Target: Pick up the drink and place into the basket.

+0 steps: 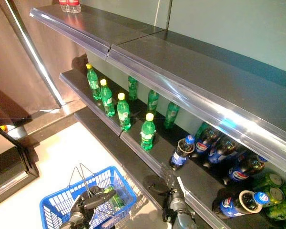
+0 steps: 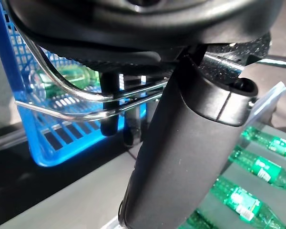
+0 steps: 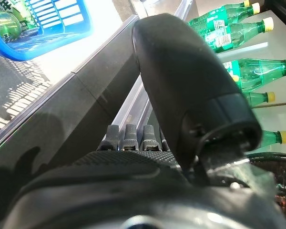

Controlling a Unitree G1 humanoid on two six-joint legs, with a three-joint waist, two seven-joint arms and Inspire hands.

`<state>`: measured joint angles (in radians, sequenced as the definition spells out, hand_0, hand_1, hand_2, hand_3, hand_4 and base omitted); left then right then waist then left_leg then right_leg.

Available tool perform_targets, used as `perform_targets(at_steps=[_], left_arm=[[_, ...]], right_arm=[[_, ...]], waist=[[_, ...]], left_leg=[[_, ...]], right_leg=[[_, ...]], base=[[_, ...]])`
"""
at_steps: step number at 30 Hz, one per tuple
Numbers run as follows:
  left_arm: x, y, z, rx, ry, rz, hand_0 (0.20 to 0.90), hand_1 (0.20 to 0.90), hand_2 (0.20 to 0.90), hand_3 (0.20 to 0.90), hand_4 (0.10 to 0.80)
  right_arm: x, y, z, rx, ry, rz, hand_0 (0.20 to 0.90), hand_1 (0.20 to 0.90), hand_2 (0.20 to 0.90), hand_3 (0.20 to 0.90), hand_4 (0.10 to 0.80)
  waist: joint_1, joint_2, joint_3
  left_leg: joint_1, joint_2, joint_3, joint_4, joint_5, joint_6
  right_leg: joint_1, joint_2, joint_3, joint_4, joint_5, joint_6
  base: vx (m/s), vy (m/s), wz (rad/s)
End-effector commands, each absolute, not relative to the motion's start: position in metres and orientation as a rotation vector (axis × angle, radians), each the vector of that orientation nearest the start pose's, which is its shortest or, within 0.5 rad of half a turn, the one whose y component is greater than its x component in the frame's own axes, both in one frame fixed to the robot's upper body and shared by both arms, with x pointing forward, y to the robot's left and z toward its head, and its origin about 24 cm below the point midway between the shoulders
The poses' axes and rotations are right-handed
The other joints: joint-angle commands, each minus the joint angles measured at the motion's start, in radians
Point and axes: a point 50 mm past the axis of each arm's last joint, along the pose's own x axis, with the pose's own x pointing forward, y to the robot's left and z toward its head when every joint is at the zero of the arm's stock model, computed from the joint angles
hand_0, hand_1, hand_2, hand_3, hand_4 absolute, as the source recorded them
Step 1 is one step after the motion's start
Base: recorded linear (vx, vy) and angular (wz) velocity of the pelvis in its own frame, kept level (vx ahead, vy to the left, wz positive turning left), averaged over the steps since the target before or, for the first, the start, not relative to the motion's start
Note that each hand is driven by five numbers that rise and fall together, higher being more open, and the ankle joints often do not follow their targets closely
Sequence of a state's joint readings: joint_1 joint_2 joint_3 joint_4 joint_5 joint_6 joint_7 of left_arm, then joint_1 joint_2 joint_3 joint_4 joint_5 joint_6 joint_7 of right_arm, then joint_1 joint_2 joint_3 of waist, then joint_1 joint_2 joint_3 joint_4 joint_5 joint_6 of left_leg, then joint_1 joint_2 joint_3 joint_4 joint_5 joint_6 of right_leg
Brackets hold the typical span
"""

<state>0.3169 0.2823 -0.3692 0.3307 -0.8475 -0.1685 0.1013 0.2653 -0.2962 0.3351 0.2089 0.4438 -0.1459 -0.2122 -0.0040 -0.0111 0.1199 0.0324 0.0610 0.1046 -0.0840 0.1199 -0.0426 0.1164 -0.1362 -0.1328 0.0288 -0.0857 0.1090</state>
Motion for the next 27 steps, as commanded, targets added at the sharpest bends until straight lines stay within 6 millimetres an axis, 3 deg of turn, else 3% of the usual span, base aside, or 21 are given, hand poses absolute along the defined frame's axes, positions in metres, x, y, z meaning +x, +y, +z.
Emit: perform_targets(at_steps=[1,18,22,27], left_arm=[[0.2,0.17,-0.001,-0.485,0.056,0.006,0.3,0.3,0.3,0.2,0.1],[0.198,0.171,-0.001,-0.5,0.057,0.001,0.3,0.3,0.3,0.2,0.1],[0.198,0.171,-0.001,-0.499,0.06,0.0,0.3,0.3,0.3,0.2,0.1],[0.2,0.172,0.0,-0.499,0.062,-0.002,0.3,0.3,0.3,0.2,0.1]], right_arm=[[0.192,-0.163,-0.02,0.176,0.194,-0.054,0.9,0.9,0.9,0.9,0.8],[0.191,-0.162,-0.02,0.139,0.199,0.003,0.9,0.9,0.9,0.9,0.8],[0.196,-0.16,-0.009,0.099,0.132,0.051,0.9,0.9,0.9,0.9,0.8],[0.206,-0.158,0.019,0.018,-0.036,0.123,0.9,0.9,0.9,0.9,0.8]], waist=[[0.014,-0.016,-0.041],[0.02,-0.019,-0.035],[0.022,-0.021,-0.033],[0.025,-0.025,-0.029]], left_leg=[[0.038,0.066,-0.018,0.033,-0.071,-0.055],[0.031,0.062,-0.026,0.041,-0.075,-0.053],[0.03,0.064,-0.026,0.047,-0.077,-0.054],[0.027,0.066,-0.028,0.061,-0.083,-0.055]], right_leg=[[-0.056,-0.072,0.007,-0.07,0.187,0.052],[-0.059,-0.072,0.01,-0.067,0.185,0.052],[-0.059,-0.071,0.009,-0.065,0.184,0.052],[-0.06,-0.071,0.008,-0.061,0.182,0.052]], base=[[0.0,0.0,0.0],[0.0,0.0,0.0],[0.0,0.0,0.0],[0.0,0.0,0.0]])
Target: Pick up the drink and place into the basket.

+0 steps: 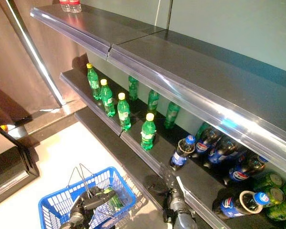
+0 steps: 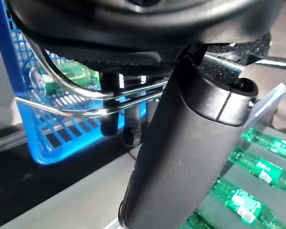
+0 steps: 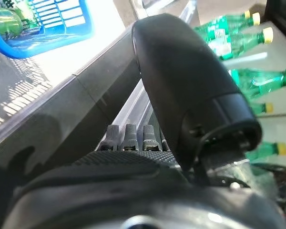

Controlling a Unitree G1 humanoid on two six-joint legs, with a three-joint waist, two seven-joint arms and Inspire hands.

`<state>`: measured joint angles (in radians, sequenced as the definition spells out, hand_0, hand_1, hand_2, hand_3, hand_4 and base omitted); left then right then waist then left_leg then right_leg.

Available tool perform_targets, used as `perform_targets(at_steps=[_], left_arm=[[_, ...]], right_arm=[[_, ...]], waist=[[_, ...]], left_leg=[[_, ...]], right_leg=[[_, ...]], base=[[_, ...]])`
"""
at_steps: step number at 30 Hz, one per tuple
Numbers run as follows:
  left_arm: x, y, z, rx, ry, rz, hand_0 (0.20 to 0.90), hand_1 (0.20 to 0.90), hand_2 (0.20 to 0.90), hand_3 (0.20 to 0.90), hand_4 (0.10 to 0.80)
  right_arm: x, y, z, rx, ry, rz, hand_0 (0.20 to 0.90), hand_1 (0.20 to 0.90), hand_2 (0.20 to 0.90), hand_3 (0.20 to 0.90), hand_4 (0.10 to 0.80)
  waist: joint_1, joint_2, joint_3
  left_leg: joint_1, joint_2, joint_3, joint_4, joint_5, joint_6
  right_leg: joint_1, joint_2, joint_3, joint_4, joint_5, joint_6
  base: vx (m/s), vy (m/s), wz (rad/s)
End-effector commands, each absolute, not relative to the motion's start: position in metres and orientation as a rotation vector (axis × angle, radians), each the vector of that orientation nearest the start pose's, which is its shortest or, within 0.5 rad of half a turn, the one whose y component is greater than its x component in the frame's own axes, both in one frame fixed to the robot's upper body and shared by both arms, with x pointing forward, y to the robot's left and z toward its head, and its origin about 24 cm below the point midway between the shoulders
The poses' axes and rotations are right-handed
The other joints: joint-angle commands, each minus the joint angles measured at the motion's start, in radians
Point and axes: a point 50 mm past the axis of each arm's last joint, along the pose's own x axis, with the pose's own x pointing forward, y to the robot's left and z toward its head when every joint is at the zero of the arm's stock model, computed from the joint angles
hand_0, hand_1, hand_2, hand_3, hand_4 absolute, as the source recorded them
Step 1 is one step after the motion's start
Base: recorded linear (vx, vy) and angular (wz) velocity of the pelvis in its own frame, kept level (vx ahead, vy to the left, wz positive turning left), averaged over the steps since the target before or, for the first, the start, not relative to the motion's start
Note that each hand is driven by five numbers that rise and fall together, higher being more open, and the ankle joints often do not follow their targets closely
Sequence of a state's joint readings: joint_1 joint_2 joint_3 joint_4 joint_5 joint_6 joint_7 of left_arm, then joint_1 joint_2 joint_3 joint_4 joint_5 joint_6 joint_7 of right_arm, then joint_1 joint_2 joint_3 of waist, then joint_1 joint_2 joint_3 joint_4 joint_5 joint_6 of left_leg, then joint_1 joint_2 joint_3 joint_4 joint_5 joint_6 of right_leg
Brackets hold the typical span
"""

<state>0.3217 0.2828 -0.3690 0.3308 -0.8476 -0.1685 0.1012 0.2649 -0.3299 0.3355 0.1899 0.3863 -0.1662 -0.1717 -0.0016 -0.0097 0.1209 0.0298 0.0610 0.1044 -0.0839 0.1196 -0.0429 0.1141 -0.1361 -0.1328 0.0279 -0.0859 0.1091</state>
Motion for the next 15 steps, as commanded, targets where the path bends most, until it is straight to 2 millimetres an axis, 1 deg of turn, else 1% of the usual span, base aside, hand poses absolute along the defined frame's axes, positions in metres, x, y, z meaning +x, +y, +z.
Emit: perform_targets(at_steps=[1,7,11,15], left_arm=[[0.2,0.171,0.0,-0.5,0.061,-0.003,0.3,0.3,0.3,0.2,0.1],[0.198,0.17,-0.003,-0.505,0.067,0.0,0.3,0.3,0.3,0.2,0.1],[0.195,0.172,-0.005,-0.508,0.073,0.016,0.3,0.3,0.3,0.2,0.1],[0.192,0.174,-0.007,-0.508,0.08,0.027,0.3,0.3,0.3,0.2,0.1]], right_arm=[[0.209,-0.157,0.031,0.006,-0.103,0.146,0.9,0.9,0.9,0.9,0.8],[0.215,-0.161,0.068,-0.01,-0.309,0.157,0.9,0.9,0.9,0.9,0.8],[0.213,-0.169,0.087,-0.023,-0.422,0.097,0.9,0.9,0.9,0.9,0.8],[0.211,-0.177,0.099,-0.029,-0.491,0.032,0.9,0.9,0.9,0.9,0.8]], waist=[[0.023,-0.027,-0.03],[0.021,-0.031,-0.031],[0.016,-0.035,-0.031],[0.014,-0.036,-0.03]], left_leg=[[0.029,0.066,-0.028,0.063,-0.085,-0.054],[0.029,0.072,-0.025,0.085,-0.098,-0.055],[0.028,0.076,-0.021,0.115,-0.112,-0.056],[0.024,0.079,-0.018,0.137,-0.121,-0.056]], right_leg=[[-0.059,-0.071,0.009,-0.058,0.18,0.052],[-0.06,-0.067,0.016,-0.045,0.168,0.051],[-0.06,-0.063,0.023,-0.036,0.161,0.047],[-0.062,-0.058,0.027,-0.027,0.156,0.043]], base=[[0.0,0.0,0.0],[0.005,-0.001,0.0],[0.039,-0.017,-0.01],[0.043,-0.018,-0.07]])
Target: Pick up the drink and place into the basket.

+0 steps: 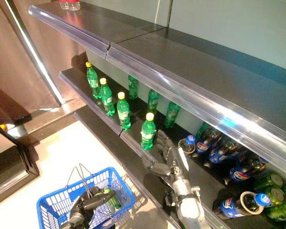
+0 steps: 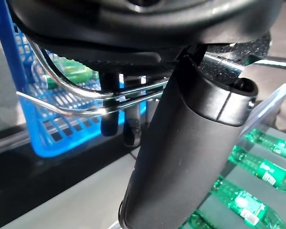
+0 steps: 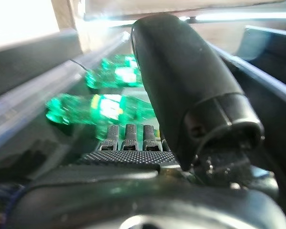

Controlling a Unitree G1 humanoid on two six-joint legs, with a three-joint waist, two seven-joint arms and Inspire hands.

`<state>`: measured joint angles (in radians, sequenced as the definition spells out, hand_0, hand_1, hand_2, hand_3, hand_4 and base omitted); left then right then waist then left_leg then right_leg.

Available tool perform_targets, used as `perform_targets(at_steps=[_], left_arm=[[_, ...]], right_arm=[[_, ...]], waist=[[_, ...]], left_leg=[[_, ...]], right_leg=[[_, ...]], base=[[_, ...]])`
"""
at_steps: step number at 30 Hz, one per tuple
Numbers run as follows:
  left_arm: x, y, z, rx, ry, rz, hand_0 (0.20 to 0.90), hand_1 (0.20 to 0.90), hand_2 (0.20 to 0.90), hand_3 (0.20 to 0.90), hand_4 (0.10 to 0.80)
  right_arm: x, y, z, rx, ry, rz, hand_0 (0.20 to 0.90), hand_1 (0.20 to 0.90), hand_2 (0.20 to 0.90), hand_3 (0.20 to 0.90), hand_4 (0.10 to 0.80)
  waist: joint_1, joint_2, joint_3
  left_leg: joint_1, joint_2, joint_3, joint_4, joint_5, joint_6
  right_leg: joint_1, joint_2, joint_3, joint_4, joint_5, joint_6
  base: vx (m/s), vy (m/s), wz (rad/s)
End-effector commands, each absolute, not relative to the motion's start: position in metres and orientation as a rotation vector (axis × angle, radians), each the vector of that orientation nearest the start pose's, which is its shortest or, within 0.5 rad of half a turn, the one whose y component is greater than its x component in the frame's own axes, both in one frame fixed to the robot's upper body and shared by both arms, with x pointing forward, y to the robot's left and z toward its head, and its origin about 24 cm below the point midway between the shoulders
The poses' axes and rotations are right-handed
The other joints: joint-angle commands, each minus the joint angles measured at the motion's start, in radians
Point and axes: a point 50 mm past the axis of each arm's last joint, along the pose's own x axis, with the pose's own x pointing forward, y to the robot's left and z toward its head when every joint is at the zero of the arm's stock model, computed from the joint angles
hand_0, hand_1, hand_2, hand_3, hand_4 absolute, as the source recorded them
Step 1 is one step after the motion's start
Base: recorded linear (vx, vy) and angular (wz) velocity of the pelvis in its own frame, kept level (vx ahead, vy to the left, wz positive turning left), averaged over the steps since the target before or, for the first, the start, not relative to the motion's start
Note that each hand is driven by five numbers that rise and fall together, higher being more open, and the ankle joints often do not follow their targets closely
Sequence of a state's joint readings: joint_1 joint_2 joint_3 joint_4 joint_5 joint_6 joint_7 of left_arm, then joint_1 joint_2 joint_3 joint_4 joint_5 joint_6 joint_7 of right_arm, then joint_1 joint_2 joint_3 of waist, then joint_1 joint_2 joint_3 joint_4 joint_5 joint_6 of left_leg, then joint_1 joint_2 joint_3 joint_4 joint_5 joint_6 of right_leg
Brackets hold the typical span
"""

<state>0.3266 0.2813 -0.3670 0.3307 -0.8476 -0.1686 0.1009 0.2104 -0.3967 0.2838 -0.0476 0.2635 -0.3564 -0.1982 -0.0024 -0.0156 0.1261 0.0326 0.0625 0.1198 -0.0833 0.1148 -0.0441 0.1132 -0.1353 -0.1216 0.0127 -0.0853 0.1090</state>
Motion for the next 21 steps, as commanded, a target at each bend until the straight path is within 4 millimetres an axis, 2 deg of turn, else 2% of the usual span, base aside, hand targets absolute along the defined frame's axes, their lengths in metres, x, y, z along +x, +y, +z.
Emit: perform_targets(at_steps=[1,6,14,21], left_arm=[[0.192,0.174,-0.007,-0.507,0.083,0.03,0.3,0.3,0.3,0.2,0.1],[0.188,0.176,-0.01,-0.504,0.103,0.043,0.3,0.3,0.3,0.2,0.1],[0.183,0.178,-0.013,-0.498,0.12,0.055,0.3,0.3,0.3,0.2,0.1],[0.182,0.183,-0.013,-0.493,0.132,0.057,0.3,0.3,0.3,0.2,0.1]], right_arm=[[0.211,-0.179,0.102,-0.031,-0.511,0.014,0.9,0.9,0.9,0.9,0.8],[0.208,-0.189,0.119,-0.068,-0.628,-0.122,0.9,0.9,0.9,0.9,0.8],[0.206,-0.204,0.122,-0.111,-0.672,-0.339,0.9,0.9,0.9,0.9,0.8],[0.206,-0.212,0.12,-0.121,-0.685,-0.446,0.9,0.9,0.9,0.9,0.8]], waist=[[0.015,-0.031,-0.035],[0.009,-0.029,-0.035],[0.012,-0.02,-0.031],[0.018,-0.015,-0.029]], left_leg=[[0.021,0.078,-0.032,0.14,-0.118,-0.055],[0.026,0.08,-0.025,0.152,-0.125,-0.056],[0.023,0.074,-0.019,0.166,-0.134,-0.056],[0.023,0.068,-0.019,0.167,-0.137,-0.055]], right_leg=[[-0.062,-0.056,0.017,-0.009,0.154,0.042],[-0.064,-0.049,0.023,0.003,0.145,0.038],[-0.069,-0.053,0.017,0.013,0.142,0.039],[-0.072,-0.061,0.007,0.02,0.143,0.047]], base=[[0.052,-0.016,-0.09],[0.063,-0.008,-0.06],[0.047,-0.004,-0.01],[0.0,0.0,0.0]])
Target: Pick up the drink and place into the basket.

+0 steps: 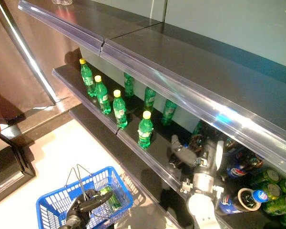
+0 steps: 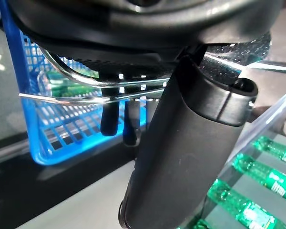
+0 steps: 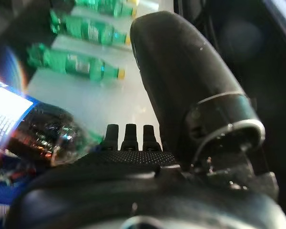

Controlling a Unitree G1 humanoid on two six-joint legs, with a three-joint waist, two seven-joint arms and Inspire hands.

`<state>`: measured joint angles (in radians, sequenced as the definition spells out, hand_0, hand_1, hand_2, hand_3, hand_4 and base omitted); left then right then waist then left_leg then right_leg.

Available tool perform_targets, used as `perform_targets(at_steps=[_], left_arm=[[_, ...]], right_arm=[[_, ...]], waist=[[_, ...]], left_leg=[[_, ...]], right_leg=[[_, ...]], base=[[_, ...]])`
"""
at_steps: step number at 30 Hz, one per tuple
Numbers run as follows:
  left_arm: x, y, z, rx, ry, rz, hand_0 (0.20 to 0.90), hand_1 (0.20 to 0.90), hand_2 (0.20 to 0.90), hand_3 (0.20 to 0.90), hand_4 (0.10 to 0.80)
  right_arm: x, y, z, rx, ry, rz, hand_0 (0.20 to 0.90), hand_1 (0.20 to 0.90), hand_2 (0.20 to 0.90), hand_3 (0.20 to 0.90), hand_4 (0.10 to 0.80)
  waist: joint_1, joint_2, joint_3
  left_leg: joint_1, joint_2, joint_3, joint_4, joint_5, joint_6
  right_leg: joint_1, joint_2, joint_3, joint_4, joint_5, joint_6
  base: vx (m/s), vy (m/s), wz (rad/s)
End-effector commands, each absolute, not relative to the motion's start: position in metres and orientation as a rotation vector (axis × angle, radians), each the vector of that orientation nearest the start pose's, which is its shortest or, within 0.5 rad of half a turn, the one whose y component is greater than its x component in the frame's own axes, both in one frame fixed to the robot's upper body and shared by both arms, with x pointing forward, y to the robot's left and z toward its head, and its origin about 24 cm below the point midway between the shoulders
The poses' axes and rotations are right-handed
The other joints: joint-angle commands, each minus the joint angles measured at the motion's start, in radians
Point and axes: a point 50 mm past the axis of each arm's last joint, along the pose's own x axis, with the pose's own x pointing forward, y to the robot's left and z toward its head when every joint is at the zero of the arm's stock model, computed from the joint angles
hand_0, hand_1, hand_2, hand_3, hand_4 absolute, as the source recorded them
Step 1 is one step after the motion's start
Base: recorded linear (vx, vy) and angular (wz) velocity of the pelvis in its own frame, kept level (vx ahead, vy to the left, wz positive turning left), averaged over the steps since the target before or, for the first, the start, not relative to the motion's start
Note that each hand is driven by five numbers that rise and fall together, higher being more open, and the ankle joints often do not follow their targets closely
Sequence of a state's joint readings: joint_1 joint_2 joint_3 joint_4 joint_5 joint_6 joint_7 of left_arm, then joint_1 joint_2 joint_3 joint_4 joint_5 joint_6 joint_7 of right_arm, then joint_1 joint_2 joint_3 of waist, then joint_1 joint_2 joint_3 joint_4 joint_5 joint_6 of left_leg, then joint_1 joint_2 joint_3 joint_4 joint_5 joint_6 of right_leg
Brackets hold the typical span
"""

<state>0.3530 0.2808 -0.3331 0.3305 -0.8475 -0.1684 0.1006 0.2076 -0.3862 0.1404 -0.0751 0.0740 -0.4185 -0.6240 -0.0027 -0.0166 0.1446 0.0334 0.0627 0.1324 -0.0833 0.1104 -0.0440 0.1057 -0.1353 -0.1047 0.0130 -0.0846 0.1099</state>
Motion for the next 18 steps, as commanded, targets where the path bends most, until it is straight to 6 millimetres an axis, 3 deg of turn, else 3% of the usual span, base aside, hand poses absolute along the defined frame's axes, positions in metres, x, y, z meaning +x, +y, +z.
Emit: perform_targets(at_steps=[1,18], left_arm=[[0.1817,0.1828,-0.0131,-0.493,0.133,0.057,0.3,0.3,0.3,0.2,0.1],[0.1854,0.182,-0.0109,-0.499,0.126,0.054,0.3,0.3,0.3,0.2,0.1]], right_arm=[[0.2056,-0.212,0.1201,-0.121,-0.685,-0.447,0.9,0.9,0.9,0.9,0.8],[0.2094,-0.2111,0.1168,-0.124,-0.664,-0.447,0.9,0.9,0.9,0.9,0.8]], waist=[[0.019,-0.014,-0.047],[0.031,-0.019,-0.05]], left_leg=[[0.021,0.068,-0.031,0.168,-0.133,-0.055],[0.025,0.06,-0.041,0.15,-0.128,-0.05]], right_leg=[[-0.064,-0.062,-0.01,0.02,0.142,0.046],[-0.062,-0.064,-0.023,0.017,0.146,0.051]], base=[[0.0,0.0,0.0],[0.0,0.0,0.0]])
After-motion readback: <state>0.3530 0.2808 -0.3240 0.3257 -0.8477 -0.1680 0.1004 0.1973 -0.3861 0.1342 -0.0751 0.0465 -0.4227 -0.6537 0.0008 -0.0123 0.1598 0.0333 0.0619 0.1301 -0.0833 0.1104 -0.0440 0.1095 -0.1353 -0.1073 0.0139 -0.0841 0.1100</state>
